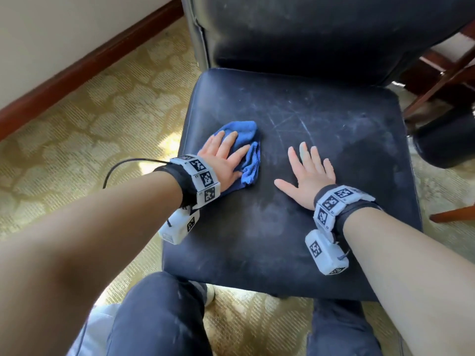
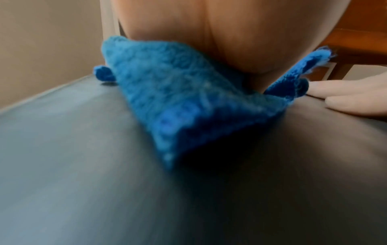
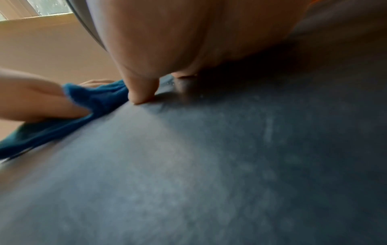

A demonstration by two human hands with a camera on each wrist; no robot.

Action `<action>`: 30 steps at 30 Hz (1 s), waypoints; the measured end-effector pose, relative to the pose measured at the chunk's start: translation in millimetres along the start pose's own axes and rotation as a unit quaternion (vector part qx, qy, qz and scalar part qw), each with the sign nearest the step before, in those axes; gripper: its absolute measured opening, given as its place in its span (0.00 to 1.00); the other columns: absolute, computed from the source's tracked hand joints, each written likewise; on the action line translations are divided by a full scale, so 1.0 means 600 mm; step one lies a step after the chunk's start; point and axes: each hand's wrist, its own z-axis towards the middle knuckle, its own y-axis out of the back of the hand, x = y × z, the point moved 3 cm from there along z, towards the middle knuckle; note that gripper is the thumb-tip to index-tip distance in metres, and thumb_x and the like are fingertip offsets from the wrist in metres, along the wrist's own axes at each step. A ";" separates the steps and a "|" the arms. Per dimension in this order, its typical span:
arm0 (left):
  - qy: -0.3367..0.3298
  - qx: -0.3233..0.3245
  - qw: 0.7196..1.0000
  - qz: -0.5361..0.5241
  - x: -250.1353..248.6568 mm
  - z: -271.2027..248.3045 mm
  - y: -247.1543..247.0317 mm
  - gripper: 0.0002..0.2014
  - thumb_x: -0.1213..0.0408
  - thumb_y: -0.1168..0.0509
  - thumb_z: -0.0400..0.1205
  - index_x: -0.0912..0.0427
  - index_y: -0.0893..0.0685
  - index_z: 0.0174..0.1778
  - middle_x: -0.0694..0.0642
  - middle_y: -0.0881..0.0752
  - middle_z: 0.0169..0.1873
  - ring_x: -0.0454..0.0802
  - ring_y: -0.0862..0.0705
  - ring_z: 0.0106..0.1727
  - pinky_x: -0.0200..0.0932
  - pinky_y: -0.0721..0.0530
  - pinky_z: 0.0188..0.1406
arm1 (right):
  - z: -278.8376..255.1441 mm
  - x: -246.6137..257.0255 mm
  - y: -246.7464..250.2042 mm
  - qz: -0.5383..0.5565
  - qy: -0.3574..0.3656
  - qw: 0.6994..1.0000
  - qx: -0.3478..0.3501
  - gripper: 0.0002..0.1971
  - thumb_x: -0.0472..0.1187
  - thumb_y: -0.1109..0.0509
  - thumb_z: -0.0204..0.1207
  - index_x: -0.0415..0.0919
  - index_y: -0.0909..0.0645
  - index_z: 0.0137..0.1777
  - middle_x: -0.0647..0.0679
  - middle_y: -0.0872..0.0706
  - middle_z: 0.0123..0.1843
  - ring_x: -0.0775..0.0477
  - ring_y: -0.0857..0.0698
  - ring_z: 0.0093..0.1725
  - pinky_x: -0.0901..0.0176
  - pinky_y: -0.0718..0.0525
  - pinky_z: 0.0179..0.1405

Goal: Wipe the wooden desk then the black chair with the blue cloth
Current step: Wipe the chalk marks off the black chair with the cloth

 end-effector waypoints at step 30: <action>-0.091 -0.004 0.995 0.033 -0.104 0.000 -0.017 0.32 0.48 0.44 0.85 0.48 0.49 0.83 0.61 0.57 0.82 0.65 0.56 0.82 0.54 0.62 0.79 | -0.016 -0.076 0.012 0.000 -0.072 0.997 0.009 0.50 0.78 0.50 0.68 0.54 0.69 0.81 0.48 0.72 0.82 0.43 0.70 0.81 0.38 0.68 0.77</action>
